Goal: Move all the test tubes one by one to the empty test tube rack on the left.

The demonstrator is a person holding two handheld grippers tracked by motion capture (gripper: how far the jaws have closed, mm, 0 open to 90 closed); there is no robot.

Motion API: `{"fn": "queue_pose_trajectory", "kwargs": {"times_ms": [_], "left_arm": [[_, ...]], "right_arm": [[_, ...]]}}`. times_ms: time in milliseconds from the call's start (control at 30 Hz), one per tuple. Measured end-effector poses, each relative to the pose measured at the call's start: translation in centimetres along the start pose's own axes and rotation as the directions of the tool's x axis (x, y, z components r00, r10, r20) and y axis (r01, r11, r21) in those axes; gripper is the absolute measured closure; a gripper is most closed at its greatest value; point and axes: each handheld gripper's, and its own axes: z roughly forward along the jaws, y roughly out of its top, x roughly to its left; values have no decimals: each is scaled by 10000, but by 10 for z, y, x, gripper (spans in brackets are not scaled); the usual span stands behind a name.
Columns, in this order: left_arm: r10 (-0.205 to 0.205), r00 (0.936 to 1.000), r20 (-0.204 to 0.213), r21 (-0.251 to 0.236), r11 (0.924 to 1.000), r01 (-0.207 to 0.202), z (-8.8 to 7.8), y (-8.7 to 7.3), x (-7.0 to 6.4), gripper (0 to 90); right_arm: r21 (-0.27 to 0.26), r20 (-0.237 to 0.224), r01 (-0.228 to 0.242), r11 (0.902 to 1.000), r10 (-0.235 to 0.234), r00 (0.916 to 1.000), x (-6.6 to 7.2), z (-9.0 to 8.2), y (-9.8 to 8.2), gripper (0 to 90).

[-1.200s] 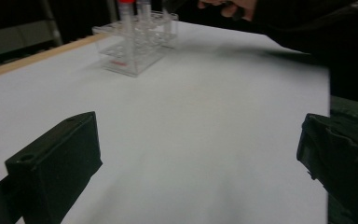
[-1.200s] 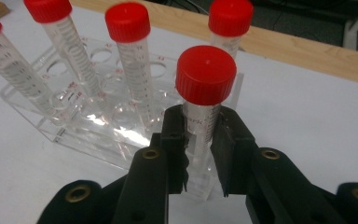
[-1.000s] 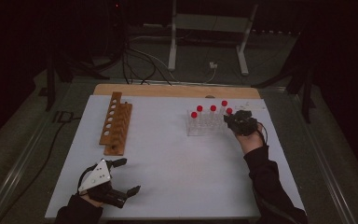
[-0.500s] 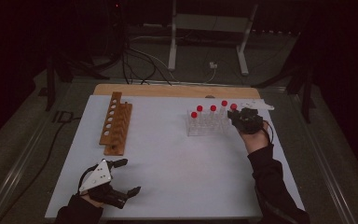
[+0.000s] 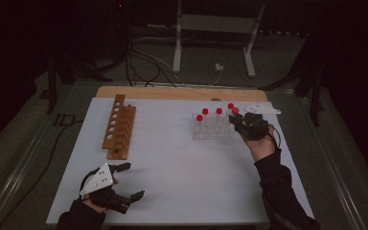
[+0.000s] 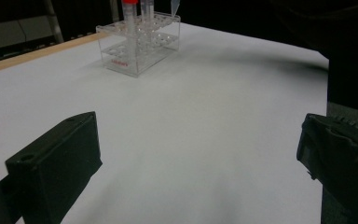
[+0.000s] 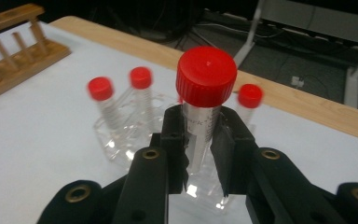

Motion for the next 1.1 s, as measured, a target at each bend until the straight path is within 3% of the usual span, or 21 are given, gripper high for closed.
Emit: {"fn": "queue_pose_trajectory", "kwargs": {"times_ms": [400,633,933,1100], "left_arm": [[-122,9999,32,133,9998,121,5,7,-4,4],[-396,9983,416,346,9987,382,8,19,-3,4],[-574,9944,887,641,9966,518,16,31,0,4],[-591,9947,843,535,9971,547,19,37,2,4]], "right_arm": [[286,-690,482,9984,-462,9965,24,-7,-7,745],[250,-1010,650,9976,-622,9929,31,-16,-11,745],[395,-1486,1064,9935,-994,9839,48,-23,-23,745],[495,-1926,1126,9924,-1011,9761,60,-25,-30,745]]}}
